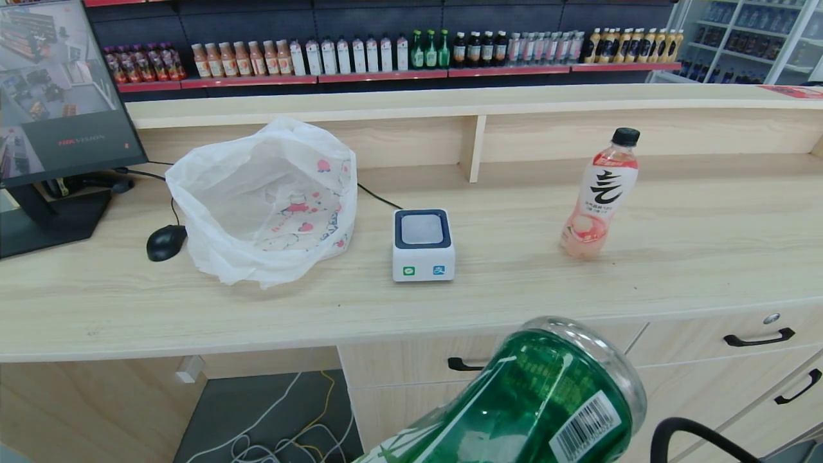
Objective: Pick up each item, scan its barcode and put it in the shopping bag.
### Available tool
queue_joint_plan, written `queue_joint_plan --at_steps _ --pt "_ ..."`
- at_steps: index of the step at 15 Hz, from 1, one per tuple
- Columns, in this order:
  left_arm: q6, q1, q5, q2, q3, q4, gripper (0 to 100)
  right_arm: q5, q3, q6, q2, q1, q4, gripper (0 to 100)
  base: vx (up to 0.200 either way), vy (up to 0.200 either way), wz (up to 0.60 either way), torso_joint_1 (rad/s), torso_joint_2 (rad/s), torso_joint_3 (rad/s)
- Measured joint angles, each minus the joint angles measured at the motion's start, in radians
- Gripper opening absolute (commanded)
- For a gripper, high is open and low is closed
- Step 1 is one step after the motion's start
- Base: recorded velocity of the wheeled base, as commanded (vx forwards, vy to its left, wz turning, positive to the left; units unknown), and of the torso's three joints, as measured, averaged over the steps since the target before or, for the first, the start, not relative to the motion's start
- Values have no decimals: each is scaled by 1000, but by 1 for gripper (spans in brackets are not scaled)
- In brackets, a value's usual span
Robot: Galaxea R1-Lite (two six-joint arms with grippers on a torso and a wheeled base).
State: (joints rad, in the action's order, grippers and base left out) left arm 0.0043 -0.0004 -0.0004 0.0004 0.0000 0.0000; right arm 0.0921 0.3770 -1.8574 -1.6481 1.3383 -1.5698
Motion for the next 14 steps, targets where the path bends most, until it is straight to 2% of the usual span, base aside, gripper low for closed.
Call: queue_joint_plan --at_steps 6,12,14 --pt "0 0 0 0 0 0 100 -75 54 -7 -16 -29 -1 0 0 0 0 0 0 0" --pt "0 0 0 0 0 0 100 -80 58 4 -21 -36 0 0 0 0 0 0 0 0" --pt "0 -1 0 0 0 0 100 -80 56 58 -14 -36 0 0 0 0 0 0 0 0"
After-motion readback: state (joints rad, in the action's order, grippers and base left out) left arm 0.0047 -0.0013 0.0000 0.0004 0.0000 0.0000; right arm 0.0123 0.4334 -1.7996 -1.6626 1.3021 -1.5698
